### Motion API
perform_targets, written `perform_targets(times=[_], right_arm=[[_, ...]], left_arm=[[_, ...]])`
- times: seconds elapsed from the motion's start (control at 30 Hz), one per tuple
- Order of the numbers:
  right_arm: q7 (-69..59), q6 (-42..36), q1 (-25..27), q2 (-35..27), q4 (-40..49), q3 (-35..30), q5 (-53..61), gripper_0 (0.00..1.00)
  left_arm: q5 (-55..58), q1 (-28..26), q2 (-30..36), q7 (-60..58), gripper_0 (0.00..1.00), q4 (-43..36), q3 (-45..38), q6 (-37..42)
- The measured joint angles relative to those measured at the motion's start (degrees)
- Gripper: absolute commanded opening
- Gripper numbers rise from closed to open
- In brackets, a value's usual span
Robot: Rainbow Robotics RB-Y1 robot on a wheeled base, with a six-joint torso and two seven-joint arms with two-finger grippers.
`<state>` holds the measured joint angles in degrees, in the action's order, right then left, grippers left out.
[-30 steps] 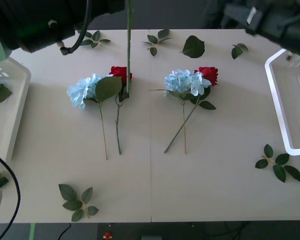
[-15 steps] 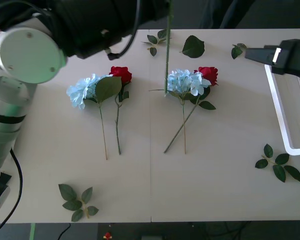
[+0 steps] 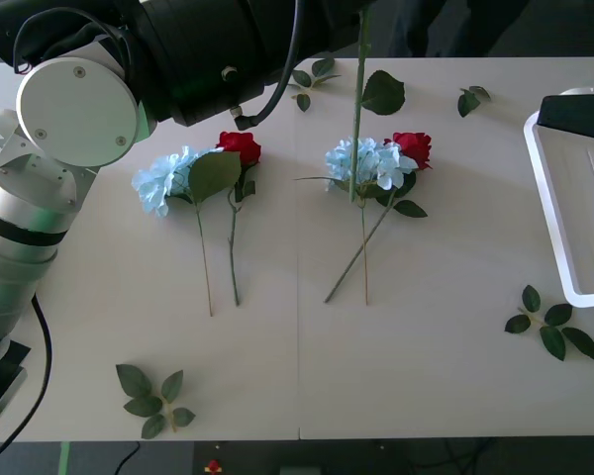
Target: Place the red flowers into the right box and the blue flowers into the left box. If a person shows an open palm, hand one flower to the person first, then continue sorting.
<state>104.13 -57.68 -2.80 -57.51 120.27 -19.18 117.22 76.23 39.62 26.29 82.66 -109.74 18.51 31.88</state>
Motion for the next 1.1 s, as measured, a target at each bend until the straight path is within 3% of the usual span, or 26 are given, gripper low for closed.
perform_targets(times=[0.33, 0.7, 1.1], right_arm=[[0.1, 1.0, -0.5, 4.7, 5.4, 3.4, -2.7, 1.0], [0.4, 6.7, -7.6, 9.4, 5.7, 14.5, -16.2, 1.0], [0.4, 16.5, -12.6, 9.8, 5.5, 26.7, -21.5, 1.0]], left_arm=[[0.0, 0.0, 0.0, 0.0, 0.0, 0.1, 0.0, 0.0], [0.0, 0.0, 0.0, 0.0, 0.0, 0.2, 0.0, 0.0], [0.0, 0.0, 0.0, 0.0, 0.0, 0.2, 0.0, 0.0]])
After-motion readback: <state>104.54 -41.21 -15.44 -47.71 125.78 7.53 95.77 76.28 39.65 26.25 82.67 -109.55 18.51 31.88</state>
